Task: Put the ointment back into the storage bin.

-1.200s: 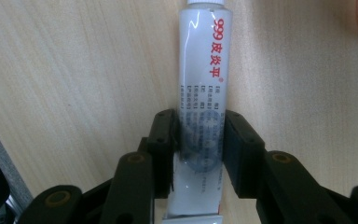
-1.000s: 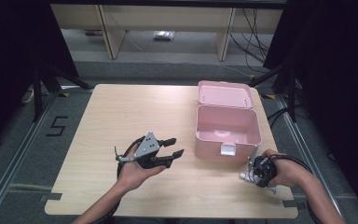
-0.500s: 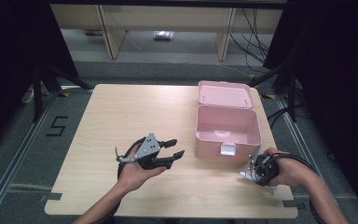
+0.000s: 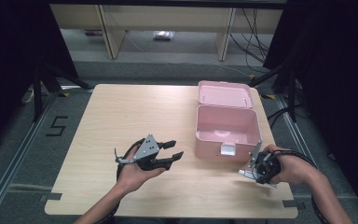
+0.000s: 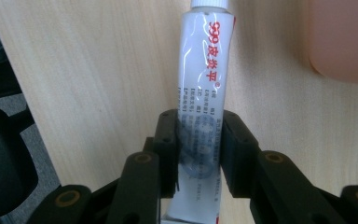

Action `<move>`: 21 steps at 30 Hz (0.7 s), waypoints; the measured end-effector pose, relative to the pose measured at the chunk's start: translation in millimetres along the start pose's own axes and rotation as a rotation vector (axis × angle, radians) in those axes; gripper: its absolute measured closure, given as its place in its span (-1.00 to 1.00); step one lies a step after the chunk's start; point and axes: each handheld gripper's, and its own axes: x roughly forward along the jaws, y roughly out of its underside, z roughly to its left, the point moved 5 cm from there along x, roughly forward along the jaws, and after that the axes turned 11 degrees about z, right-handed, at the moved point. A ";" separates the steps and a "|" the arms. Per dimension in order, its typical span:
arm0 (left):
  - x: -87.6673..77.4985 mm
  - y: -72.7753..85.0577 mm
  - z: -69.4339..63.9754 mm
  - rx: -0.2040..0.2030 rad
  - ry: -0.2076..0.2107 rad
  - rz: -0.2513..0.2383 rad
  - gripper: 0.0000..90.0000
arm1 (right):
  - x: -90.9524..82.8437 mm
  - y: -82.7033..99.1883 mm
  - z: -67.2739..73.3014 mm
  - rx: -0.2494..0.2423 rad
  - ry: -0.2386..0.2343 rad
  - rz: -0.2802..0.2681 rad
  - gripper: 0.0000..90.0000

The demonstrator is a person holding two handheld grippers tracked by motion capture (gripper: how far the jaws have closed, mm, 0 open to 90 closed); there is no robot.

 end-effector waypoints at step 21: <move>-1.9 5.2 1.8 -0.005 -0.011 0.023 0.12 | -24.0 -1.2 -2.1 -0.025 0.018 -0.018 0.59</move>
